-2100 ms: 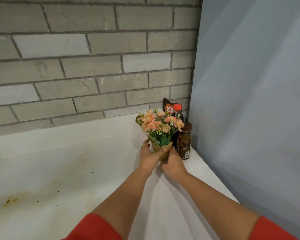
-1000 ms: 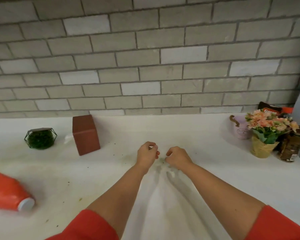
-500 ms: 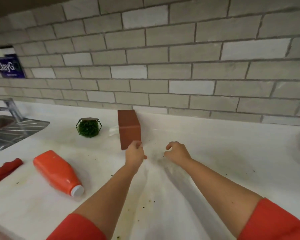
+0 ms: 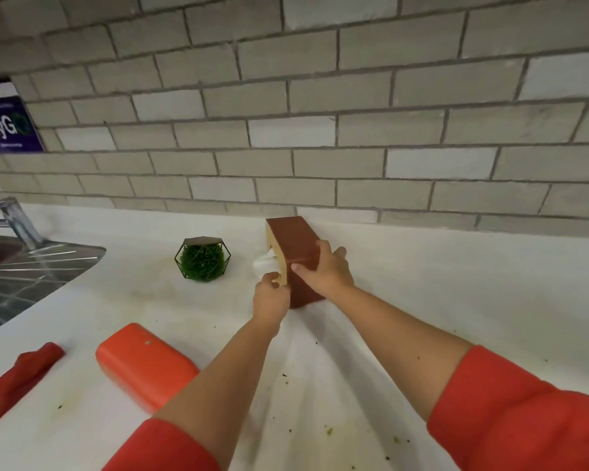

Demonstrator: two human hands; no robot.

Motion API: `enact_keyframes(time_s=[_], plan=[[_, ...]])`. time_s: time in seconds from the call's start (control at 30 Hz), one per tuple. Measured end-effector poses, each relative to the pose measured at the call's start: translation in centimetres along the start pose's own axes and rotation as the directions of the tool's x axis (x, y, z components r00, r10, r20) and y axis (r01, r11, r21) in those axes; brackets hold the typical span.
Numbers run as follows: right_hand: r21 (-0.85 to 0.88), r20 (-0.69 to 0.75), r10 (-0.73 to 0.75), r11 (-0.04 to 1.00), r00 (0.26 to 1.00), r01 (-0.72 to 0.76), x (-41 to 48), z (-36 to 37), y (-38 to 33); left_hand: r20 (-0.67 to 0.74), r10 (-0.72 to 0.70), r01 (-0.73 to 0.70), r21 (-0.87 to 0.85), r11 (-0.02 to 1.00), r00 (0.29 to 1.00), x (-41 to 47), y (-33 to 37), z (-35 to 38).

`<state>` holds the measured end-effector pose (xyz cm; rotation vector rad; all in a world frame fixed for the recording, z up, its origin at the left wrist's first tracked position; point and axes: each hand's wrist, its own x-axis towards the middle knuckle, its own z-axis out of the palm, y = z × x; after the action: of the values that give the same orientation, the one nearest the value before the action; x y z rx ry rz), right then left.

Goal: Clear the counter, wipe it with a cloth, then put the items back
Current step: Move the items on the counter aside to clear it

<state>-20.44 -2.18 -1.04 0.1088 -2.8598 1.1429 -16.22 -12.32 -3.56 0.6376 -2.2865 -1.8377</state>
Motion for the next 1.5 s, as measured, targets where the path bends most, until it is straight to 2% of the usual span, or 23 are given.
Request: enact_keyframes(time_s=[0.13,0.27,0.6,0.73,0.97,1.23,1.5], plan=[[-0.039,-0.033,0.038,0.998,0.999,-0.039,1.3,2.2,-1.5,0.128,-0.098,0.108,-0.072,0.991,0.987,1.7,0.1,-1.0],[-0.034,-0.036,0.097,0.995,0.995,-0.098,2.2,3.1,-1.3,0.199,-0.177,0.199,-0.099,0.975,0.964,2.6,-0.1,-1.1],[0.091,-0.091,0.091,0.992,0.992,-0.083,2.3,2.9,-1.1,0.194,-0.31,0.355,-0.276,0.893,0.931,4.0,-2.0,-0.5],[0.179,-0.103,0.13,0.978,0.986,-0.11,1.9,1.8,-1.1,0.254,-0.304,0.381,-0.355,0.853,0.918,3.9,-1.9,0.2],[0.26,-0.121,0.17,0.956,0.978,-0.134,-0.3,-1.0,-0.1,0.275,-0.283,0.389,-0.515,0.764,0.919,2.1,-0.9,1.4],[0.242,-0.2,0.162,0.964,0.966,-0.112,-4.3,-7.0,3.2,0.412,-0.187,0.387,-0.481,0.787,0.892,-2.6,1.0,6.5],[0.347,-0.312,0.278,0.924,0.909,-0.163,-10.9,-14.9,10.0,0.499,-0.16,0.416,-0.459,0.785,0.852,-10.3,1.6,14.2]])
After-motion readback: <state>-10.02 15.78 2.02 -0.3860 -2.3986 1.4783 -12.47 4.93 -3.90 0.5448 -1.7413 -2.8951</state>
